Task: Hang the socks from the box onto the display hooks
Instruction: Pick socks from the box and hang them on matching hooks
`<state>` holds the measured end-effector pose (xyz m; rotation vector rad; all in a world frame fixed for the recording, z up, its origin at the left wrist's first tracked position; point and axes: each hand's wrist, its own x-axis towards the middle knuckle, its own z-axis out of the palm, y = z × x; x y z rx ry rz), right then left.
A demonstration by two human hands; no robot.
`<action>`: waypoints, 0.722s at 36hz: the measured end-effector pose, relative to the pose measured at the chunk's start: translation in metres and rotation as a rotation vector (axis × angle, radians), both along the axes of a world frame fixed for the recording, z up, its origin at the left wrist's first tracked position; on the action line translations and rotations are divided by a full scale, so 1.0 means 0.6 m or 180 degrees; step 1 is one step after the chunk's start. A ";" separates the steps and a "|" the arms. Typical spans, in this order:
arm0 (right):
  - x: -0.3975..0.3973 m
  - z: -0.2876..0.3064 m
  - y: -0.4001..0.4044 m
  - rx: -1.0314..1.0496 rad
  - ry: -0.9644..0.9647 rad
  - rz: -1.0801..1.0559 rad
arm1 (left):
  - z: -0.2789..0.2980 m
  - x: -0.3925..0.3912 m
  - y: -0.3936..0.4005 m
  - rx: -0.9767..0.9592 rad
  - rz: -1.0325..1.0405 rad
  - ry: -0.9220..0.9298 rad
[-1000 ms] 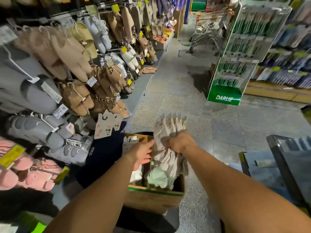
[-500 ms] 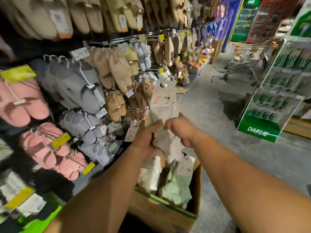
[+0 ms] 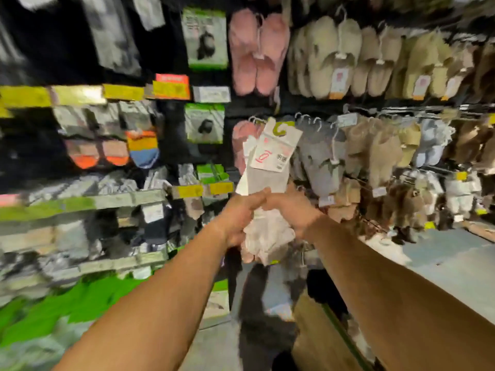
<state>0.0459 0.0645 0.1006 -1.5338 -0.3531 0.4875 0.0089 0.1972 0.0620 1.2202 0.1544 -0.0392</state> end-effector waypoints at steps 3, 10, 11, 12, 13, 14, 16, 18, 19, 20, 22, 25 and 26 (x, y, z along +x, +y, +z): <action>-0.058 0.031 0.118 0.0158 -0.0287 0.0312 | 0.022 -0.068 0.092 0.0326 0.0386 -0.0346; -0.174 0.065 0.365 0.0068 -0.0341 0.0755 | 0.077 -0.243 0.315 -0.0148 0.0941 -0.0723; -0.191 0.069 0.400 0.0034 -0.0363 0.0817 | 0.087 -0.270 0.351 -0.0357 0.0839 -0.0745; -0.202 0.073 0.423 0.0051 -0.0347 0.0875 | 0.095 -0.288 0.377 -0.0523 0.0763 -0.0714; -0.220 0.076 0.457 0.0083 -0.0328 0.0953 | 0.102 -0.311 0.411 -0.0537 0.0818 -0.0684; -0.234 0.078 0.487 0.0085 -0.0307 0.0971 | 0.103 -0.329 0.440 -0.0462 0.0933 -0.0689; -0.259 0.081 0.548 0.0120 -0.0339 0.1040 | 0.105 -0.358 0.494 -0.0321 0.1142 -0.0686; -0.283 0.082 0.612 0.0129 -0.0328 0.1080 | 0.107 -0.385 0.540 -0.0045 0.1437 -0.0707; -0.296 0.086 0.638 0.0129 -0.0307 0.1121 | 0.111 -0.399 0.562 0.0220 0.1635 -0.0699; -0.308 0.088 0.666 0.0156 -0.0289 0.1164 | 0.110 -0.408 0.589 0.0530 0.1877 -0.0661; -0.329 0.093 0.716 0.0129 -0.0274 0.1192 | 0.116 -0.426 0.633 0.1230 0.2252 -0.0628; -0.343 0.094 0.790 0.0105 -0.0283 0.1179 | 0.122 -0.439 0.698 0.1491 0.2293 -0.0716; -0.346 0.097 0.812 0.0077 -0.0291 0.1195 | 0.124 -0.440 0.719 0.1454 0.2201 -0.0791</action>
